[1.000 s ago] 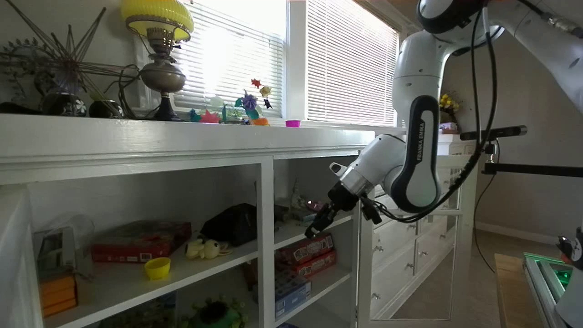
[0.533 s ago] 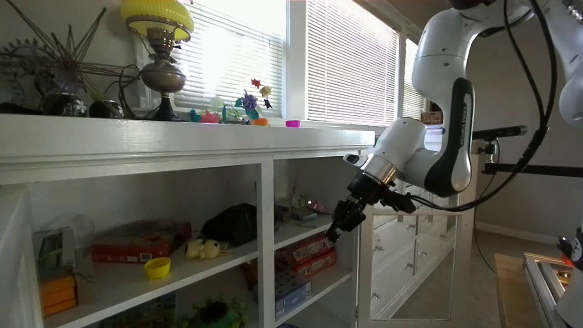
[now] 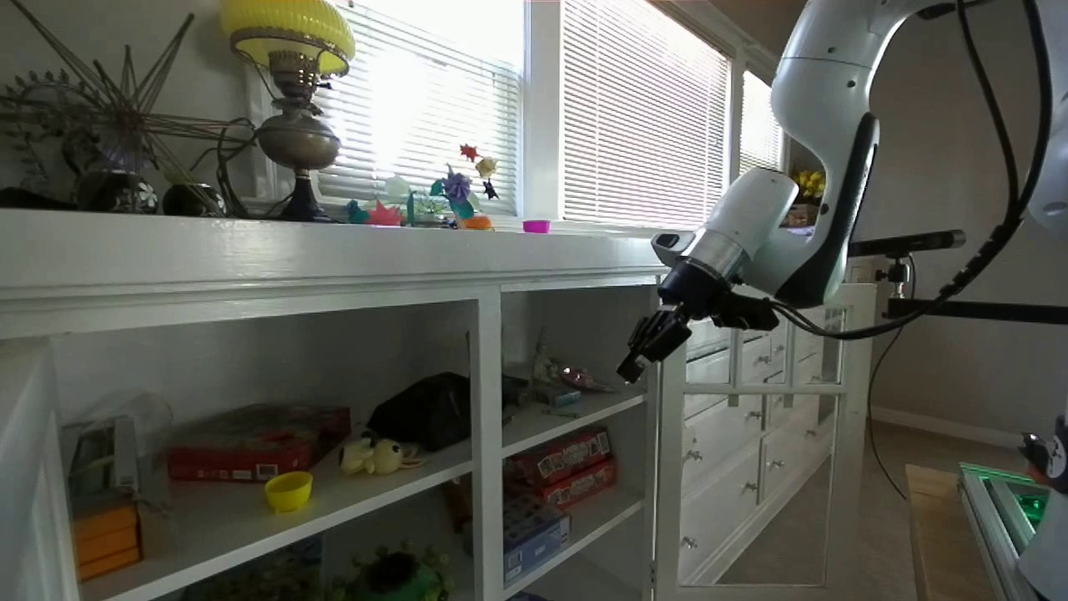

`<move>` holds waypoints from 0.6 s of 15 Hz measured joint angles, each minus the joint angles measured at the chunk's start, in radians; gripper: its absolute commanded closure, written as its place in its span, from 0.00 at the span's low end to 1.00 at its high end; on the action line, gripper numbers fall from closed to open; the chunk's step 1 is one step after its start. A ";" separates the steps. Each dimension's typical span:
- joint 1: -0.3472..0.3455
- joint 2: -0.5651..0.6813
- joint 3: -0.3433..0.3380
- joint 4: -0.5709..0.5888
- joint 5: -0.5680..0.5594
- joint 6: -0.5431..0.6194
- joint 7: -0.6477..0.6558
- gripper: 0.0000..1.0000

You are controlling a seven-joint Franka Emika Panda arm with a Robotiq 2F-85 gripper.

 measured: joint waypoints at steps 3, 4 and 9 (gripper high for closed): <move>0.041 -0.024 -0.092 0.113 -0.093 0.138 0.167 0.94; 0.087 -0.030 -0.156 0.157 -0.096 0.192 0.210 0.94; 0.223 -0.042 -0.339 0.418 -0.096 0.382 0.458 0.94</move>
